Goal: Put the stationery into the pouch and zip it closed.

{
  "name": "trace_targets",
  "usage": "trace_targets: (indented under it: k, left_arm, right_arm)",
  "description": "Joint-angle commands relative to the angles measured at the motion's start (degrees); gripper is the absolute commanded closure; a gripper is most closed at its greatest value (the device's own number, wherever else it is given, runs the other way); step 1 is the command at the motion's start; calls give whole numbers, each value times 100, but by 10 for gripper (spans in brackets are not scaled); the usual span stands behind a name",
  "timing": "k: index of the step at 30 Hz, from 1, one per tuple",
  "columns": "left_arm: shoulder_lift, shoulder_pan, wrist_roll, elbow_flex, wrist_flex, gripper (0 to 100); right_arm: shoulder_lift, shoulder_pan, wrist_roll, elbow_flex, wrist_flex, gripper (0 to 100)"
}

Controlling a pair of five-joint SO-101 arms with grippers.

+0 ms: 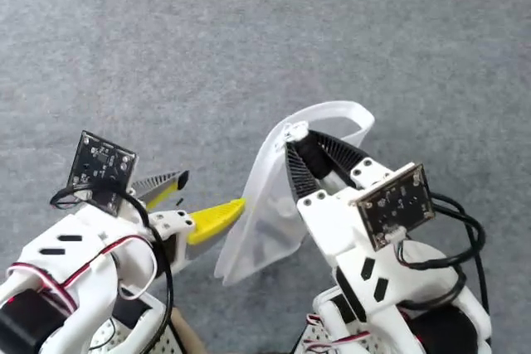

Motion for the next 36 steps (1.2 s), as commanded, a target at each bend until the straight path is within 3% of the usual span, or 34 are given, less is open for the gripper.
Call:
trace_targets:
  k: [1, 5, 13, 19, 26, 36]
  left_arm:
    - [62, 576, -475, 13, -334, 685]
    - [62, 1314, -747, -4, -299, 685]
    - [404, 1868, -888, -57, -738, 682]
    - [923, 1569, -2031, -22, -1600, 685]
    - [1002, 1007, -2084, -57, -2031, 685]
    - [1064, 1226, -2101, 4, -2198, 685]
  right_arm:
    - [22, 70, -53, -57, 158, 987]
    - [-57, 70, -53, -22, 132, 987]
    - [-84, 70, -62, -40, 211, 987]
    - [-154, 35, -281, -171, 712, 987]
    - [-505, 62, -299, -242, 765, 987]
    - [-558, 35, -308, -242, 862, 987]
